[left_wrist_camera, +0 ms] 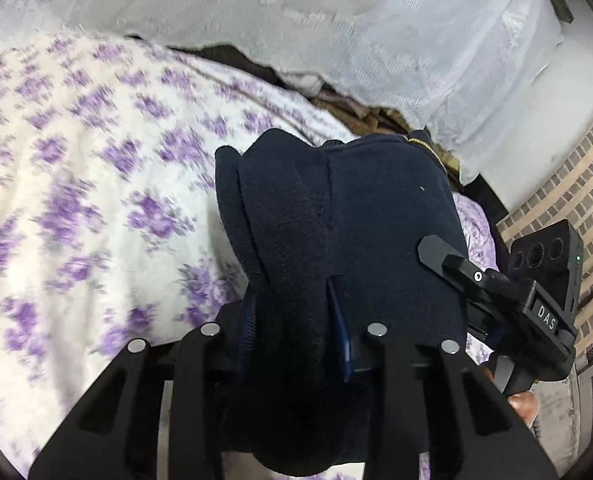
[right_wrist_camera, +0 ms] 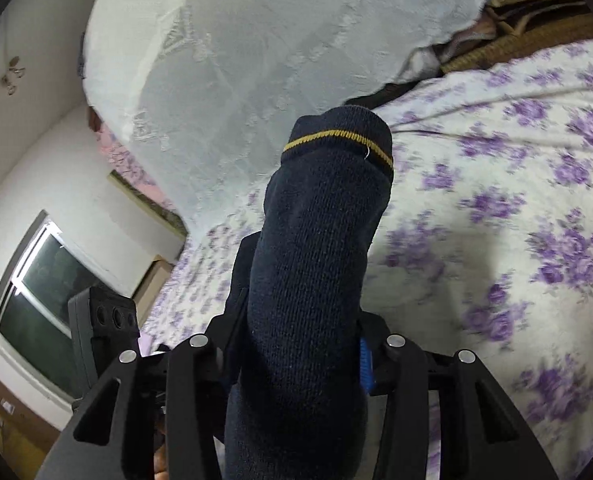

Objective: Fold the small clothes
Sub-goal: 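Carry the folded cardigan with both tools toward the white folded garment, then lower the cardigan onto the white folded garment and open both tools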

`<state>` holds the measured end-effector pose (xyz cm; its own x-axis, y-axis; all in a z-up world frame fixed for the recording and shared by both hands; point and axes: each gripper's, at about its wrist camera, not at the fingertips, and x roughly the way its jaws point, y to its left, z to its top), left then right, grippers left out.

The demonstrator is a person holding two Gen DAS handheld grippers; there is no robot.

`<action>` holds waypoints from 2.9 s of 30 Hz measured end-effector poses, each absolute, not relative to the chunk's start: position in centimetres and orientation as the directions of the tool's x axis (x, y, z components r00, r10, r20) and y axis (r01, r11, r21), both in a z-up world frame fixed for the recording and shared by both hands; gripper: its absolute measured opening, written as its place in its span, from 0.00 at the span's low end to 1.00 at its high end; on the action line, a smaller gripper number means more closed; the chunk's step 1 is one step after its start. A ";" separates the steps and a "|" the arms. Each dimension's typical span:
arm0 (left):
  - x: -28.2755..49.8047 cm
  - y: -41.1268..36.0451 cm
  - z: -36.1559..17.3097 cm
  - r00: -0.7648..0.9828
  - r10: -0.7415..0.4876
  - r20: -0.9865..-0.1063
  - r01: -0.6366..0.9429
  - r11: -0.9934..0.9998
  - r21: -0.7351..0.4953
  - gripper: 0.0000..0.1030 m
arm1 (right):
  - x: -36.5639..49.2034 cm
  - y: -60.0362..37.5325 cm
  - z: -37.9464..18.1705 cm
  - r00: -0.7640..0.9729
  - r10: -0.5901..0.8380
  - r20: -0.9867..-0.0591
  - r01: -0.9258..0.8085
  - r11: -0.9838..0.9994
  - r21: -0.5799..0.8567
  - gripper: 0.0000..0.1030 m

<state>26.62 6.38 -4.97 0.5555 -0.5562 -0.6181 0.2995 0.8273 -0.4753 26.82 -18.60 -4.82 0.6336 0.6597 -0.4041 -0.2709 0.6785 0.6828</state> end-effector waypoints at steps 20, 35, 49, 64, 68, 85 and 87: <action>12.4 26.4 1.4 0.738 -0.246 -0.628 0.004 0.933 -0.361 0.30 | 23.3 3.1 0.9 0.300 0.887 -0.351 -0.512 0.460 0.725 0.44; 3.1 41.9 0.2 0.762 -0.043 -0.646 -0.280 0.878 -0.389 0.31 | 19.8 22.7 0.0 -0.020 0.917 -0.397 -0.575 0.315 0.755 0.44; 4.6 45.2 -6.5 0.728 -0.005 -0.686 -0.380 0.830 -0.408 0.51 | 22.4 28.4 -8.0 -0.008 0.814 -0.580 -0.552 0.480 0.682 0.55; 1.7 37.5 -2.5 0.617 0.413 -0.669 -0.588 0.808 -0.043 0.73 | 16.9 22.3 -3.1 0.303 0.750 -0.588 -0.697 0.595 0.400 0.71; 0.8 35.6 -0.9 0.609 0.475 -0.635 -0.627 0.779 -0.020 0.79 | 15.0 19.9 -2.5 0.331 0.747 -0.577 -0.723 0.593 0.353 0.72; -2.0 28.1 2.1 0.546 0.598 -0.586 -0.717 0.696 0.042 0.92 | 11.9 14.5 -0.3 0.332 0.768 -0.547 -0.770 0.556 0.313 0.92; -2.4 27.5 2.2 0.535 0.609 -0.585 -0.726 0.686 0.049 0.93 | 11.6 14.1 -0.1 0.332 0.765 -0.551 -0.774 0.555 0.304 0.92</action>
<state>-2.37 27.54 2.20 0.5354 0.6088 -0.5854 -0.7261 0.6858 0.0491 11.62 14.12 -0.12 0.3323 0.7652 -0.5514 -0.7739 0.5554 0.3044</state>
